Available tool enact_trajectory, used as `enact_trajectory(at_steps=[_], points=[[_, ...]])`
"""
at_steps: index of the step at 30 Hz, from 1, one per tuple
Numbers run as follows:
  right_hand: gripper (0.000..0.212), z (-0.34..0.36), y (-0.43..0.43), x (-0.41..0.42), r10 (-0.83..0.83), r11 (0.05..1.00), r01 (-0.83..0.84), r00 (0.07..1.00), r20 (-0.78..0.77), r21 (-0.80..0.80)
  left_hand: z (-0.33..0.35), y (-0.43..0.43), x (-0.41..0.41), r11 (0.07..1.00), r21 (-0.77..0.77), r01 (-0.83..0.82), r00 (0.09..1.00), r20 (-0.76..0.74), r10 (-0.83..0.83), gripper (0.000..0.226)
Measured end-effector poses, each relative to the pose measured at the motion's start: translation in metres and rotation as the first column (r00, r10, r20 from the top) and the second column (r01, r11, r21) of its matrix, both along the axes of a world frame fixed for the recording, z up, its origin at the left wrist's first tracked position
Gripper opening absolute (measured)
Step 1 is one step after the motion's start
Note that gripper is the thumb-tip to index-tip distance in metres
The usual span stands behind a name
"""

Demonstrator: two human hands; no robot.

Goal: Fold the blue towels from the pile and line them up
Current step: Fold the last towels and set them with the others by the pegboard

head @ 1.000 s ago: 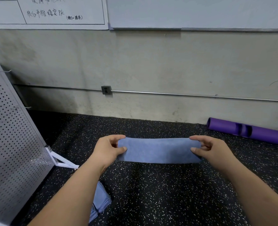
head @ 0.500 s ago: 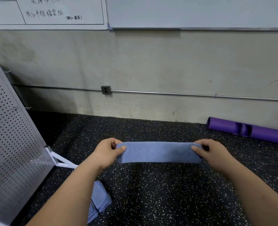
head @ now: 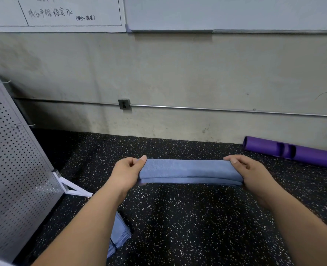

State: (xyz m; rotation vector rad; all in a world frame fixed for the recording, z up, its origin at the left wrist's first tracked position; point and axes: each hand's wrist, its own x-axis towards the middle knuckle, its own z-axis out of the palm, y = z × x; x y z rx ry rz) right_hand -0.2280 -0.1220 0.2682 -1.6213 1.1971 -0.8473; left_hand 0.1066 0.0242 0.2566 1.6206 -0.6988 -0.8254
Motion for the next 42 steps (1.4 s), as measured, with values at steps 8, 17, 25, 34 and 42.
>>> enact_trajectory(at_steps=[8, 17, 25, 34, 42], points=[[0.031, 0.000, 0.003, -0.002, 0.088, 0.996, -0.090, 0.993, 0.073, 0.028, 0.000, 0.003, 0.000, 1.000, -0.023, -0.019, 0.995, 0.102, 0.022, 0.015], [0.036, -0.006, -0.003, 0.008, 0.010, 0.998, -0.009, 1.000, 0.015, -0.069, 0.006, 0.003, -0.013, 0.990, -0.116, 0.079, 0.997, 0.029, -0.076, 0.013], [0.039, -0.007, -0.003, -0.009, 0.104, 0.994, -0.103, 0.993, -0.047, 0.021, -0.008, 0.009, 0.009, 0.956, -0.087, 0.279, 0.959, -0.033, -0.282, 0.024], [0.046, -0.011, -0.010, -0.006, 0.008, 0.996, -0.019, 0.991, 0.136, 0.083, -0.015, 0.006, 0.011, 0.982, -0.049, 0.184, 0.945, 0.285, -0.163, 0.029], [0.064, 0.009, 0.003, 0.003, 0.006, 0.999, -0.018, 0.956, 0.294, 0.036, -0.028, 0.005, 0.022, 0.957, 0.122, 0.264, 0.927, 0.241, -0.286, 0.055]])
